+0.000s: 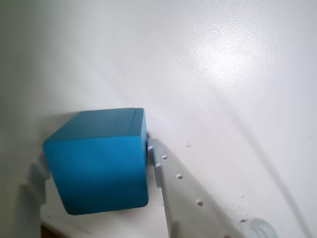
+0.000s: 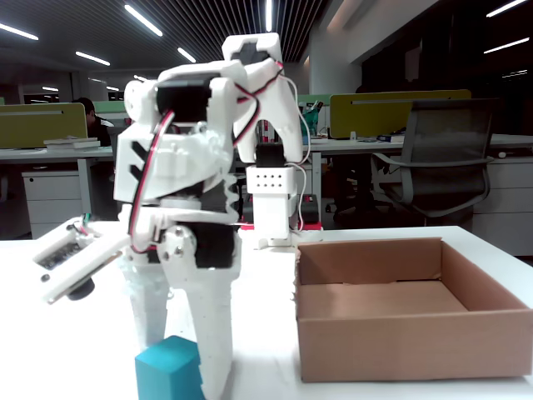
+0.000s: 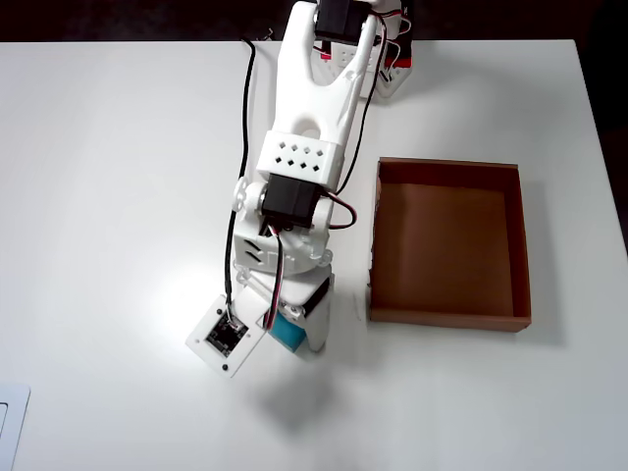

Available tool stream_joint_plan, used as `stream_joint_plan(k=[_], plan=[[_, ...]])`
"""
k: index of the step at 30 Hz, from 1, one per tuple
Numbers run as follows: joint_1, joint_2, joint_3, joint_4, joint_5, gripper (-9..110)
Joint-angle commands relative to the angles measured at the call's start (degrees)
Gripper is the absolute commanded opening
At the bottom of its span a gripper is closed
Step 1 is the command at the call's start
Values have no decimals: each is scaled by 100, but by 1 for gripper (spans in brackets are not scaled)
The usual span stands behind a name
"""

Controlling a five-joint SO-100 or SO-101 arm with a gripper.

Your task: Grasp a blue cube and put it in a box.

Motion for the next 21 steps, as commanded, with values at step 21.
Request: stream_joint_plan(k=[21], plan=[[-132,9,-492,123,114,14]])
